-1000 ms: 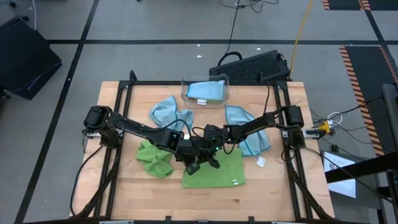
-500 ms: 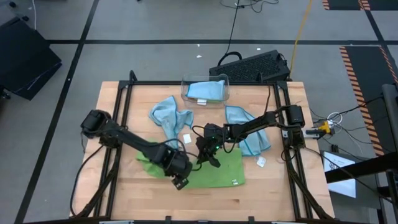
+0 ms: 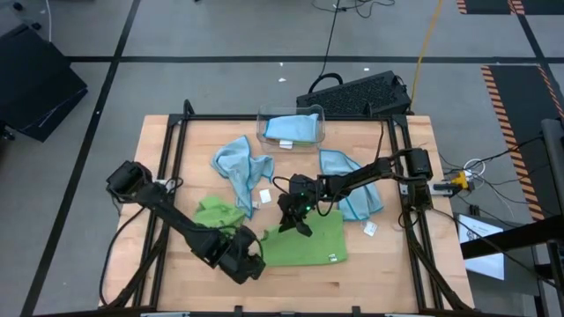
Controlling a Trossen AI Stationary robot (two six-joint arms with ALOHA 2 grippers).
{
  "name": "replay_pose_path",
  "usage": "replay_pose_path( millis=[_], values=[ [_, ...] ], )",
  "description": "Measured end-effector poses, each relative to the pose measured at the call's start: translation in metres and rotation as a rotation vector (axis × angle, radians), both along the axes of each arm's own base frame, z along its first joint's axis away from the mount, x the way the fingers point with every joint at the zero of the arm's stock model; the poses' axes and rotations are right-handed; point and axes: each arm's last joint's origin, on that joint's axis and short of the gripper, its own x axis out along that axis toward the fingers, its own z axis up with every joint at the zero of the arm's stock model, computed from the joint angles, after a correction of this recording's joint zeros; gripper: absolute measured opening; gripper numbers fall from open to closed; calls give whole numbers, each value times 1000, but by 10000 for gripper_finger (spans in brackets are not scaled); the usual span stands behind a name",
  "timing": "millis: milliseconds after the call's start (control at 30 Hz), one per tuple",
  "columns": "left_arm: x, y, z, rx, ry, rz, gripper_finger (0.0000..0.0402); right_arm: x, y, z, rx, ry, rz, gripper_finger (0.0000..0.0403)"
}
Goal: Fold microfiber towels
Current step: Fold the right green microfiber cloth
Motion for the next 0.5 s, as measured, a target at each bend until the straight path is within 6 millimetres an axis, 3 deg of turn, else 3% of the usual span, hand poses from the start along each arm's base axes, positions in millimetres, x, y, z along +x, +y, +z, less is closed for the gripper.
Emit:
replay_pose_path(
  millis=[200,500],
  values=[
    [-8,12,-19,102,5,56,348,-2,-23,8,0,1,-60,0],
    [0,38,-35,110,-17,125,345,-14,-78,10,-12,82,-196,0]
  ],
)
